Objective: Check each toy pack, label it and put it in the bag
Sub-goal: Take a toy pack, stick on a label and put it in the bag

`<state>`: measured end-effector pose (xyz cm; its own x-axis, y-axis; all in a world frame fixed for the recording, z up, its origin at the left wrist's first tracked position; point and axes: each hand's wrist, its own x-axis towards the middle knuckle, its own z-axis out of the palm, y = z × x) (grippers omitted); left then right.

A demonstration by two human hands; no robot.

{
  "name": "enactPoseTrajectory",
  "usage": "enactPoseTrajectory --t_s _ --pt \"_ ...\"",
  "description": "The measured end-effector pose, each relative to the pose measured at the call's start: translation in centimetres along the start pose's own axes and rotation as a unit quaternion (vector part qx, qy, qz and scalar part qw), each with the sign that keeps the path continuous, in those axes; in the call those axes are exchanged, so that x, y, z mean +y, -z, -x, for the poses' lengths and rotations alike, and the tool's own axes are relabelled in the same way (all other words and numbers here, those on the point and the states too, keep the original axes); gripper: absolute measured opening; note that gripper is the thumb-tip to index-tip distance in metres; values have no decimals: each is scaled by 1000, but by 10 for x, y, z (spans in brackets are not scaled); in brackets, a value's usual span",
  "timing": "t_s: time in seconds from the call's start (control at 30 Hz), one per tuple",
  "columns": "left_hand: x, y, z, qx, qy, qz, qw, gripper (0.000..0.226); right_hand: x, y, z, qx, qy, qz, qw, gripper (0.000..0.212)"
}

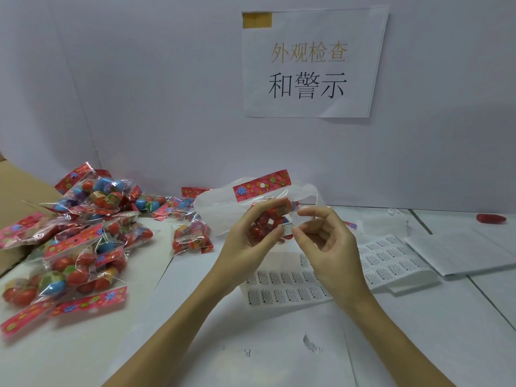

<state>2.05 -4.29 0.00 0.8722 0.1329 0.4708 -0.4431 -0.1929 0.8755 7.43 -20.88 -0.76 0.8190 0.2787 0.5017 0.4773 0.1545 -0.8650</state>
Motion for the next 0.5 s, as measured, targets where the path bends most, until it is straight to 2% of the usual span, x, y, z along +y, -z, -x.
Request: enactPoseTrajectory --t_s 0.07,0.17,0.23,0.3,0.37,0.43,0.5 --pt "-1 0 0 5 -3 -10 1000 45 1 0 0 14 1 41 999 32" --pt "-3 1 -1 10 10 -12 1000 44 8 3 -2 87 -11 155 984 33" --pt "-3 5 -2 7 19 -4 1000 44 8 8 -5 104 -39 164 980 30" --pt "-2 6 -2 -2 21 3 1000 45 5 11 -6 65 -73 125 987 34" --pt "-1 5 -1 -24 10 5 1000 44 2 8 -5 -7 -108 82 991 43" --pt "0 3 0 -49 1 7 999 43 2 2 -2 -56 -114 82 989 38" --pt "0 4 -1 -56 6 16 998 43 4 0 -1 -62 -105 76 990 30"
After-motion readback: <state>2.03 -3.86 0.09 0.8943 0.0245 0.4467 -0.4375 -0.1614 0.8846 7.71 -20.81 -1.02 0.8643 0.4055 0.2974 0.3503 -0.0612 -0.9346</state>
